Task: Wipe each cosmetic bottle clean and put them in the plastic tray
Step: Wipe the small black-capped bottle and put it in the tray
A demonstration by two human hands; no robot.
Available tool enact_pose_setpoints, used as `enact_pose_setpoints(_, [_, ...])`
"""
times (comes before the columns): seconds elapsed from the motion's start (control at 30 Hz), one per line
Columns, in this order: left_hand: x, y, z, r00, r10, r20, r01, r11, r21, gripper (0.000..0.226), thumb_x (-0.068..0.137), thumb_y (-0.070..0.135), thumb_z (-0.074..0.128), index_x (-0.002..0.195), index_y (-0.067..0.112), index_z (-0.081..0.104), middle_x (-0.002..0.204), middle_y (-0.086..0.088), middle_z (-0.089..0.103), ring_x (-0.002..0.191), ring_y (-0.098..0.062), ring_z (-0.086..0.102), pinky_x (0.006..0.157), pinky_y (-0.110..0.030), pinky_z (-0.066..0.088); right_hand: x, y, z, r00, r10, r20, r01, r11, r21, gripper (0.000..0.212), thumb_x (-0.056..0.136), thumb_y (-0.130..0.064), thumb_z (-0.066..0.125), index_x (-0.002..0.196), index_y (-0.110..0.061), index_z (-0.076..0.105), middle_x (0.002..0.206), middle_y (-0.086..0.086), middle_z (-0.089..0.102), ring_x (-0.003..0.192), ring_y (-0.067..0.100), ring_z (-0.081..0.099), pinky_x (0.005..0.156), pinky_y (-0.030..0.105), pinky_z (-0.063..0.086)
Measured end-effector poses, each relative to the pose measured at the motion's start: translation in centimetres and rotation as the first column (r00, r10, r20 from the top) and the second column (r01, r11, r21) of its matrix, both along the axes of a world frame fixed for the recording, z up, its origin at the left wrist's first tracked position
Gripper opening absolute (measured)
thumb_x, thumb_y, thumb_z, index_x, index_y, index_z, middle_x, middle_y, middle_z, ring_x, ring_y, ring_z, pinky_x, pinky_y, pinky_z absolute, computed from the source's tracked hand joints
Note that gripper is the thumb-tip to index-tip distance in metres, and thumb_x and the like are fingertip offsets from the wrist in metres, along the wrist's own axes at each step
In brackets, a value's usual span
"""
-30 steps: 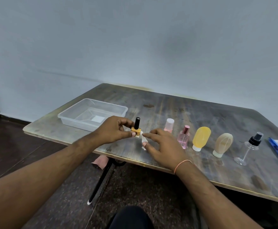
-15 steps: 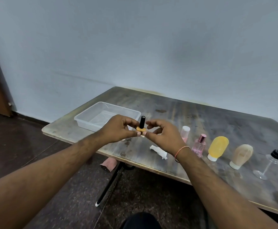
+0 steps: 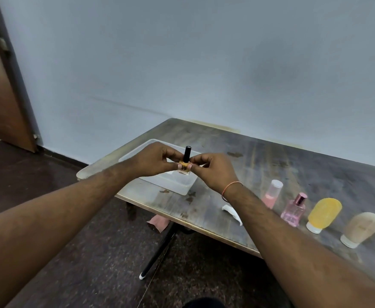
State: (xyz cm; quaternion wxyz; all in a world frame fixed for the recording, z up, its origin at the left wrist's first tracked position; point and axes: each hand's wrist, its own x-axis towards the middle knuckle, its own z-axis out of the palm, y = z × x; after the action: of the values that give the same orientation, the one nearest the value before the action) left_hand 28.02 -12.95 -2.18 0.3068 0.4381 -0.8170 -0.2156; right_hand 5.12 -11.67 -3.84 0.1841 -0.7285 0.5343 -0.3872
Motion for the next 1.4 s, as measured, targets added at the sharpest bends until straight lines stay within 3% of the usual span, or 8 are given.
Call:
enact_pose_setpoints(0.17, [1.1,-2.0,-1.9,0.997,0.009,0.075,-0.012,0.999,0.039,0.03,0.092,0.016,0.087,0.122,0.023,0.083,0.106,0.017,0.082,0.092,0.016,0.071,0.078,-0.004,0.043,1.1,-1.5,-1.3,0.992,-0.011,-0.126,0.018,0.998,0.059,0.012,0.086,-0.039,0.084,0.096,-0.033,0.087,0.089,-0.014,0.081,0.08,0.005,0.069,0.077,0.029,0.056])
enact_pose_setpoints(0.3, [1.1,-2.8,-3.6,0.986,0.035,0.162,-0.044,0.998,0.048,0.027,0.092,0.029,0.087,0.116,0.038,0.083,0.105,0.025,0.081,0.107,0.011,0.072,0.1,-0.027,0.051,1.0,-1.7,-2.4,0.975,0.017,-0.223,0.001,0.997,0.079,0.01,0.087,-0.035,0.081,0.094,-0.03,0.086,0.084,-0.013,0.077,0.076,0.006,0.064,0.071,0.027,0.046])
enact_pose_setpoints(0.4, [0.8,-2.8,-3.8,0.966,0.097,0.241,-0.109,0.993,0.038,0.017,0.093,0.044,0.083,0.108,0.05,0.08,0.1,0.036,0.078,0.113,0.014,0.067,0.113,-0.043,0.04,0.6,-1.8,-2.6,0.966,0.028,-0.256,-0.005,0.996,0.088,0.012,0.087,-0.037,0.08,0.095,-0.031,0.086,0.084,-0.014,0.075,0.077,0.005,0.063,0.069,0.025,0.044])
enact_pose_setpoints(0.83, [0.4,-3.5,-4.1,0.917,0.12,0.381,-0.146,0.988,0.041,0.02,0.107,0.04,0.059,0.122,0.041,0.073,0.062,0.022,0.063,0.08,0.001,0.06,0.092,-0.037,0.041,1.2,-1.7,-1.8,0.934,0.073,-0.35,-0.027,0.99,0.135,0.012,0.085,-0.036,0.076,0.086,-0.028,0.085,0.079,-0.006,0.079,0.077,0.014,0.071,0.078,0.035,0.061])
enact_pose_setpoints(1.1, [0.6,-2.7,-4.4,0.917,0.141,0.374,-0.167,0.985,0.038,0.028,0.114,0.04,0.043,0.126,0.053,0.066,0.109,0.032,0.077,0.093,0.02,0.056,0.096,-0.039,0.037,1.4,-1.3,-1.2,0.931,0.072,-0.359,-0.027,0.991,0.129,0.018,0.085,-0.038,0.074,0.095,-0.029,0.086,0.088,-0.005,0.081,0.079,0.014,0.07,0.074,0.031,0.059])
enact_pose_setpoints(1.2, [0.7,-2.0,-4.1,0.931,0.157,0.33,-0.16,0.987,-0.018,0.038,0.116,0.048,0.034,0.14,0.046,0.063,0.123,0.026,0.073,0.109,0.002,0.064,0.108,-0.044,0.041,1.2,-0.8,-1.0,0.944,0.055,-0.325,-0.028,0.996,0.087,0.024,0.086,-0.035,0.073,0.106,-0.029,0.086,0.101,-0.009,0.082,0.081,0.007,0.066,0.076,0.025,0.052])
enact_pose_setpoints(1.3, [0.6,-1.0,-3.9,0.957,0.168,0.235,-0.147,0.984,-0.102,0.046,0.112,0.052,0.031,0.147,0.04,0.059,0.127,0.017,0.074,0.111,-0.003,0.066,0.116,-0.052,0.04,0.6,0.0,-0.7,0.959,0.027,-0.283,-0.024,1.0,0.014,0.033,0.091,-0.035,0.07,0.121,-0.028,0.082,0.115,-0.013,0.08,0.098,0.007,0.066,0.096,0.027,0.053])
enact_pose_setpoints(1.4, [-0.3,0.2,-3.1,0.971,0.165,0.17,-0.126,0.968,-0.219,0.049,0.111,0.054,0.032,0.152,0.036,0.054,0.157,0.017,0.058,0.144,-0.008,0.054,0.124,-0.06,0.029,-0.4,1.2,-0.6,0.971,-0.018,-0.237,0.0,0.997,-0.076,0.038,0.094,-0.038,0.07,0.129,-0.028,0.076,0.119,-0.014,0.078,0.111,0.016,0.066,0.102,0.035,0.054])
